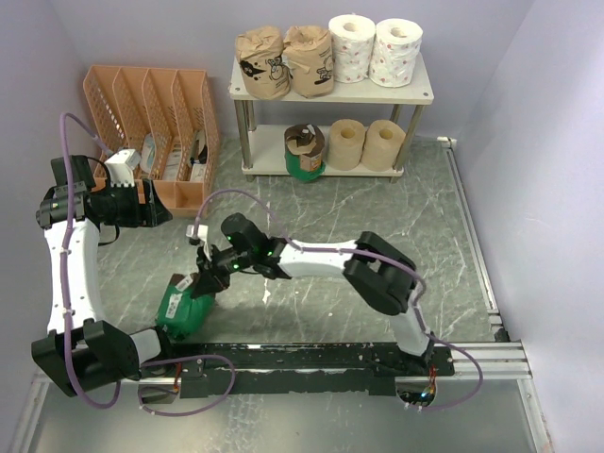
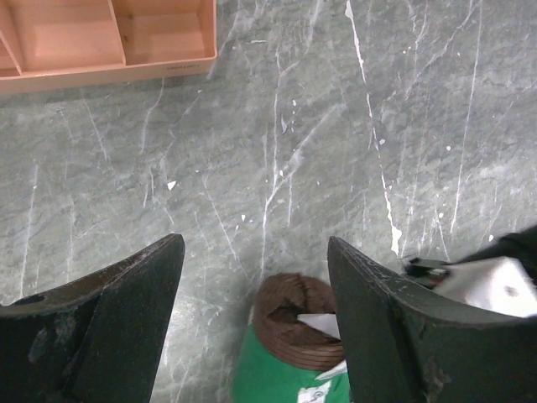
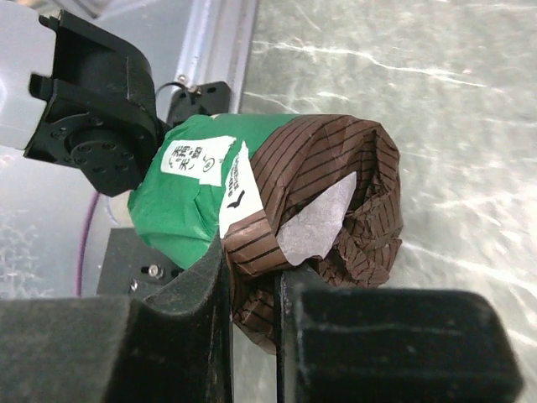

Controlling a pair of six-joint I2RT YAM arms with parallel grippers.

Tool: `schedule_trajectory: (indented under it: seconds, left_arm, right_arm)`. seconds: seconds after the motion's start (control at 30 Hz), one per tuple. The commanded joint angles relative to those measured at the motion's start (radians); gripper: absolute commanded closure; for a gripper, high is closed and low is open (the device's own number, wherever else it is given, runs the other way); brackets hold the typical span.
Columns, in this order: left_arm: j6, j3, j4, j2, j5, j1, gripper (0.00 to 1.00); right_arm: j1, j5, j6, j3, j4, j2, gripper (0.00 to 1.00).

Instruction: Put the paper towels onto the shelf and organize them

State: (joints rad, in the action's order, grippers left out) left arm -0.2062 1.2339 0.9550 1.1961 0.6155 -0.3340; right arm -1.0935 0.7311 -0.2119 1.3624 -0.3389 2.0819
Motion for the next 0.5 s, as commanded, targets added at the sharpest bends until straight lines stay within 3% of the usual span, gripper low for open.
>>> schedule_trajectory:
  seconds: [0.0, 0.23, 0.47]
  left_arm:
    - [-0.016, 0.003, -0.005, -0.001, 0.031, -0.011, 0.2]
    - [-0.014, -0.002, -0.013, 0.002, 0.04, -0.011, 0.2]
    - [-0.003, 0.007, -0.03, -0.001, 0.038, -0.01, 0.21]
  right_arm:
    - [0.004, -0.216, 0.26, 0.031, 0.307, -0.206, 1.0]
    - [0.005, -0.732, 0.545, 0.091, 0.591, -0.412, 1.0]
    - [0.019, -1.145, 0.814, 0.036, 0.524, -0.45, 1.0]
